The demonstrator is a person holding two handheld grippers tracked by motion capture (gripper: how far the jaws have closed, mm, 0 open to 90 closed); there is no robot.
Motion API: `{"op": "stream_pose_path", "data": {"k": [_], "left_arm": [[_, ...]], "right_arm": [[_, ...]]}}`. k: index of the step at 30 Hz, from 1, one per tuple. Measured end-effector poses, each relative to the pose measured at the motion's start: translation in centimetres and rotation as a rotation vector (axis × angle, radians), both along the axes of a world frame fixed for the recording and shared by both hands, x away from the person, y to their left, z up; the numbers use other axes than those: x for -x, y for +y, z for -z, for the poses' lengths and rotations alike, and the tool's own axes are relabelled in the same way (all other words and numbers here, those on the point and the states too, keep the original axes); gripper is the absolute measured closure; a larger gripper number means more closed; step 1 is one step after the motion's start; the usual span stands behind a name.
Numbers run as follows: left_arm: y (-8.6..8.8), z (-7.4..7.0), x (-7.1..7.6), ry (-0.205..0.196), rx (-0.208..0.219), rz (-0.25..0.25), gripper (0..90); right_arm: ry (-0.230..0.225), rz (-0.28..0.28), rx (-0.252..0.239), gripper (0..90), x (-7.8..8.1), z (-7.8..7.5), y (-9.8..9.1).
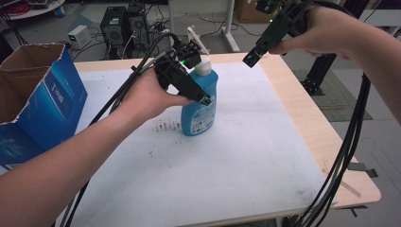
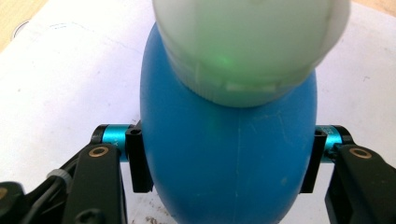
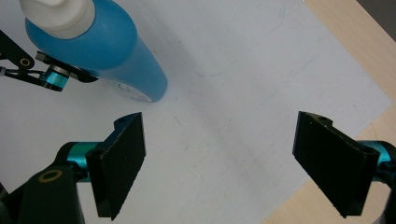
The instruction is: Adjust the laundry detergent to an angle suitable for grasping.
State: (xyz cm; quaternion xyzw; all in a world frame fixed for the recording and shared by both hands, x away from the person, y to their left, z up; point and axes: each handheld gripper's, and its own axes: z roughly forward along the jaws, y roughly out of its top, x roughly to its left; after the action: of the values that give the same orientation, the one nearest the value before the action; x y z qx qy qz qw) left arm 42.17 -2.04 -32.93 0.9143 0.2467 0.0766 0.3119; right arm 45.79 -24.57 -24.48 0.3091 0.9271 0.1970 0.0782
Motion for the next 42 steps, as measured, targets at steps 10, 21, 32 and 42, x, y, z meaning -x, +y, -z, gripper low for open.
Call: {"op": "stream_pose_path", "data": {"k": [10,21,32,42], "left_arm": [[0.0,0.0,0.1,-0.007,-0.007,0.013,40.4],[0.3,-0.3,0.2,-0.022,-0.007,0.06,40.6],[2.9,-2.7,1.1,-0.058,0.06,0.172,40.6],[5.4,-2.6,3.2,-0.054,0.107,0.402,40.8]], "right_arm": [[0.002,-0.007,0.002,16.4,0.0,0.2,0.1],[-0.004,-0.004,0.002,16.4,0.2,0.0,0.1],[-0.006,-0.005,0.004,16.4,0.2,0.0,0.4],[-0.008,-0.021,0.009,16.4,0.3,0.0,1.1]]}}
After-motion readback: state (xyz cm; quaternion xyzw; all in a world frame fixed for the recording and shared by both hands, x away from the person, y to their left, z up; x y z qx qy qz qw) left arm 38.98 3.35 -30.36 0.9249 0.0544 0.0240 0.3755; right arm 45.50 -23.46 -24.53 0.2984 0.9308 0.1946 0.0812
